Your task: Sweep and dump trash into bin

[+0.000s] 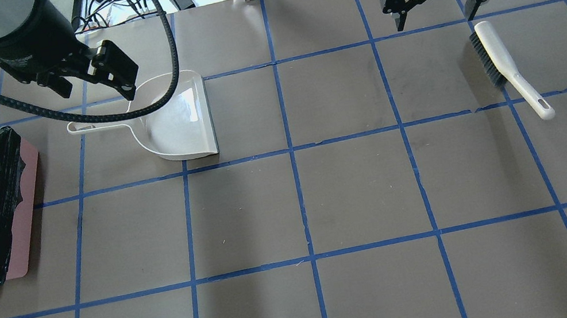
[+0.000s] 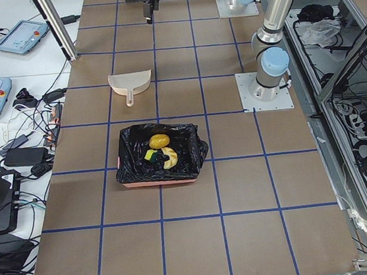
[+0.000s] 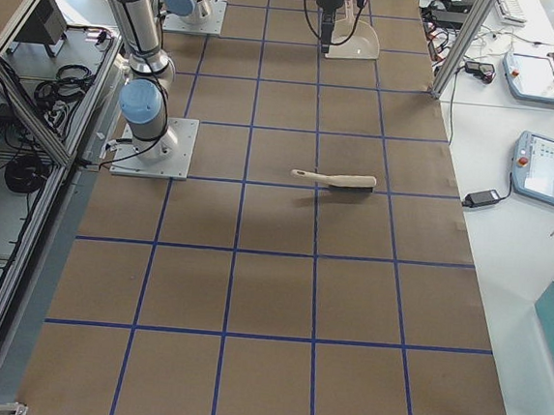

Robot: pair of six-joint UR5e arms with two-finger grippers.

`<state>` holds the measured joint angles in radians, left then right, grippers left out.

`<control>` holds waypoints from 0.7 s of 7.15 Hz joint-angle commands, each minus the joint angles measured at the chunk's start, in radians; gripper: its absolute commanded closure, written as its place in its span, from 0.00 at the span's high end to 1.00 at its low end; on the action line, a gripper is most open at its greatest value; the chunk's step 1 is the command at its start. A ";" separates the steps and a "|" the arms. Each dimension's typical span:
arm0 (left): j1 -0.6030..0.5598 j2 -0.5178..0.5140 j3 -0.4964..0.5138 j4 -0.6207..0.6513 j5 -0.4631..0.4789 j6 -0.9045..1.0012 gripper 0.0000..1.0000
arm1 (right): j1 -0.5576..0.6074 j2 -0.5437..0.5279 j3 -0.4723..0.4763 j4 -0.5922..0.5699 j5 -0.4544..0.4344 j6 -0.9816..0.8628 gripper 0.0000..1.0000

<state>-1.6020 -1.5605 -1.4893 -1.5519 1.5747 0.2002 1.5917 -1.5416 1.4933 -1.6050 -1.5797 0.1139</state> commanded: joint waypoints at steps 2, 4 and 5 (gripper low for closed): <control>0.005 0.026 0.001 -0.011 0.062 -0.217 1.00 | 0.001 -0.011 0.012 -0.018 0.000 0.003 1.00; 0.010 0.054 0.003 -0.029 0.047 -0.231 1.00 | -0.003 -0.011 -0.020 -0.026 0.013 0.001 1.00; 0.022 0.063 0.001 -0.036 0.048 -0.232 1.00 | -0.004 0.000 -0.060 -0.016 0.013 0.001 1.00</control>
<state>-1.5909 -1.5122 -1.4878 -1.5781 1.6239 -0.0245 1.5895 -1.5499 1.4721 -1.6270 -1.5696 0.1151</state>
